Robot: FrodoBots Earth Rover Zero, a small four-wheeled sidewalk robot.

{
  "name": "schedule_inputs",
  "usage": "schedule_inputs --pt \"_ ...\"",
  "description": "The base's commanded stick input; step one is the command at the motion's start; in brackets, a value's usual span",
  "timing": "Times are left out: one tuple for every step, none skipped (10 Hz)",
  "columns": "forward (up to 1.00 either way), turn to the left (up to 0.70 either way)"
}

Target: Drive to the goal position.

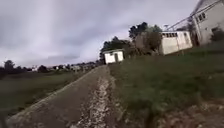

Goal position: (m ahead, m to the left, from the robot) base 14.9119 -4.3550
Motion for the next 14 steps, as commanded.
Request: schedule_inputs --pt "0.7 0.0" --pt "0.7 0.0" --pt "0.7 0.0" --pt "0.7 0.0" --pt "0.7 0.0" --pt "0.7 0.0" --pt "0.7 0.0" --pt "0.7 0.0" --pt "0.7 0.0" --pt "0.7 0.0" --pt "0.7 0.0" --pt "0.7 0.0" --pt "0.7 0.0" --pt "0.7 0.0"
